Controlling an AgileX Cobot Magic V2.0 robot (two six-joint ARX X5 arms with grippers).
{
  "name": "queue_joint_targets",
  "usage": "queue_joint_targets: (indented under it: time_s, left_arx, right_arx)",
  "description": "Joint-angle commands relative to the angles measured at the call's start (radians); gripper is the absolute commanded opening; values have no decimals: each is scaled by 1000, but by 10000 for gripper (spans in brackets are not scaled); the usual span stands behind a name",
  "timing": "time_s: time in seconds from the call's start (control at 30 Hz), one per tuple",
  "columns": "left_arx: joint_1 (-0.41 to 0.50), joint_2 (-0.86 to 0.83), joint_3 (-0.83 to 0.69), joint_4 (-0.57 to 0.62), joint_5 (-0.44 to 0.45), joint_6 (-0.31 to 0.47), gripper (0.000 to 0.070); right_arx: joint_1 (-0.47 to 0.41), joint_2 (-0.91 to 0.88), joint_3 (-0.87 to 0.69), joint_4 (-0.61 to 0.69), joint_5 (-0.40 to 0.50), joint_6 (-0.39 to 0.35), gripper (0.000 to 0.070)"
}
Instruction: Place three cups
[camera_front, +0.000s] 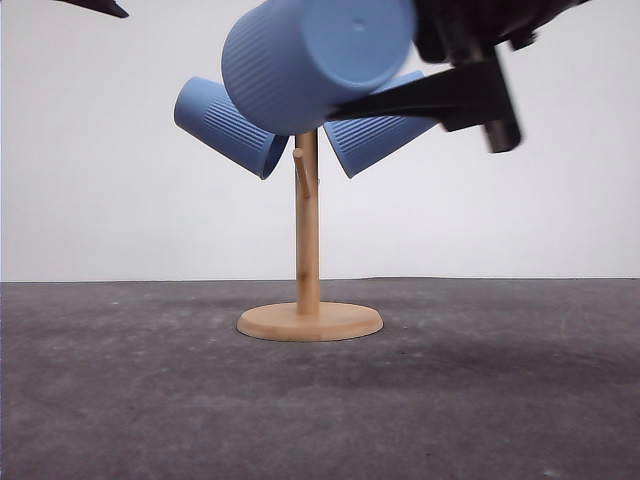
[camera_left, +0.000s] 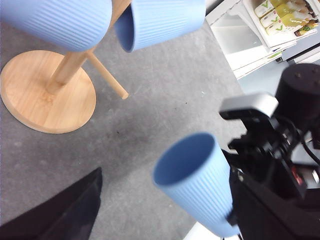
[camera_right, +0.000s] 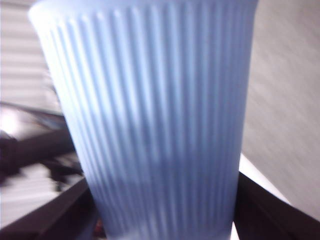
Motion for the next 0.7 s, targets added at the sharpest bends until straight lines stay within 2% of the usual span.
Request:
queue_joint_targets:
  time_s: [0.0, 0.13, 0.3, 0.37, 0.5, 0.67]
  left_arx:
    - [-1, 3, 26, 3, 2, 20, 486]
    - [-1, -1, 26, 4, 2, 20, 486]
    - [-1, -1, 26, 4, 2, 20, 486]
    - [-1, -1, 26, 4, 2, 20, 486]
    - [-1, -1, 26, 4, 2, 20, 486]
    - [-1, -1, 26, 4, 2, 20, 486]
  right_arx:
    - [-6, 39, 13, 84, -23, 177, 335]
    - [-34, 100, 13, 172, -31, 293, 335]
    - [-56, 158, 13, 238, -33, 368, 335]
    - [-65, 174, 13, 293, -34, 413, 335]
    - [-68, 210, 13, 459, -35, 554, 335]
    - [-68, 247, 13, 558, -12, 654, 335]
